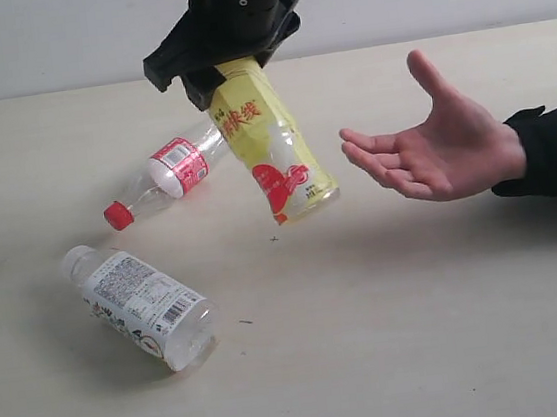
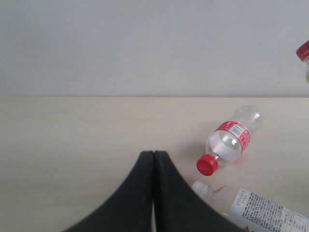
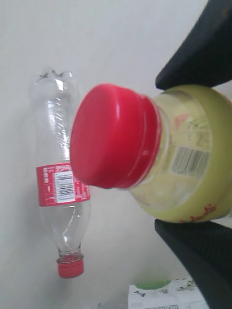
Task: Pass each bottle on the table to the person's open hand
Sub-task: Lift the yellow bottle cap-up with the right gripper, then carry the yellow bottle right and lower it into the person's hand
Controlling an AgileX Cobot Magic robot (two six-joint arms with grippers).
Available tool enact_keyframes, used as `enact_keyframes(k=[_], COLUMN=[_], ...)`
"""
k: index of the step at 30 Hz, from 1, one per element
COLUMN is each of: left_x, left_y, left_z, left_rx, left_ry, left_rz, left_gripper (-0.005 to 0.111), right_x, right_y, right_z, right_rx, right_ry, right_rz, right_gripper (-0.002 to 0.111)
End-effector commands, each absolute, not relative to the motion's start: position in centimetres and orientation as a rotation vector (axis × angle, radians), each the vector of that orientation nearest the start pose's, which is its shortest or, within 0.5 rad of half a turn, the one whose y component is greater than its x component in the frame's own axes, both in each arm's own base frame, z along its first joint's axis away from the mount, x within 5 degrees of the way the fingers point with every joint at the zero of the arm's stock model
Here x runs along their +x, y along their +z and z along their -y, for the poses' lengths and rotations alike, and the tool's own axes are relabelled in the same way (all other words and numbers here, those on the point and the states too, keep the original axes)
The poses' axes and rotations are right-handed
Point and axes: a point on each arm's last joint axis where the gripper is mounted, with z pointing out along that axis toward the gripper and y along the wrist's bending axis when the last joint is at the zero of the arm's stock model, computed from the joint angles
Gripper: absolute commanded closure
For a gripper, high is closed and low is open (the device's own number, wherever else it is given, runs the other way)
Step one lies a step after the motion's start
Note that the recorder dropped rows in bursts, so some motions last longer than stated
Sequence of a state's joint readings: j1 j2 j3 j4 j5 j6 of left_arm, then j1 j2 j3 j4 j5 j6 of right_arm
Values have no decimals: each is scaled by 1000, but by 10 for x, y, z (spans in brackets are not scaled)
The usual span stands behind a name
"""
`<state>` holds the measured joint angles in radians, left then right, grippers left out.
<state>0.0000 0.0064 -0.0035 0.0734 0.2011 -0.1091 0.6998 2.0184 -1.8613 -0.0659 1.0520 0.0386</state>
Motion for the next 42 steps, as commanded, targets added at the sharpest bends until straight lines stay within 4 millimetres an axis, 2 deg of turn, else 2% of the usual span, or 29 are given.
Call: enact_keyframes(k=[1, 7, 14, 29, 33, 37, 40, 42], left_x=[56, 56, 56, 56, 56, 56, 56, 56], left_y=[195, 195, 195, 195, 195, 195, 195, 195], left_z=[-1, -1, -1, -1, -1, -1, -1, -1], left_rx=[-41, -41, -41, -41, -41, -41, -41, -41], left_ry=[-14, -14, -14, -14, -14, -14, -14, -14], left_rz=[-1681, -1681, -1681, -1681, -1681, -1681, -1681, -1681], left_gripper=[107, 107, 107, 107, 107, 107, 107, 107], right_x=[337, 325, 309, 288, 292, 305, 322, 335], right_y=[295, 309, 335, 358, 359, 341, 309, 292], right_z=[-280, -271, -256, -152, -138, -141, -149, -140], right_rx=[-890, -861, -846, -559, -507, -541, -597, -562], right_ry=[135, 133, 158, 90, 85, 33, -13, -47], right_rz=[-2589, -2656, -2616, -2677, -2685, -2727, -2808, -2859], right_gripper=[108, 108, 108, 108, 108, 108, 108, 108])
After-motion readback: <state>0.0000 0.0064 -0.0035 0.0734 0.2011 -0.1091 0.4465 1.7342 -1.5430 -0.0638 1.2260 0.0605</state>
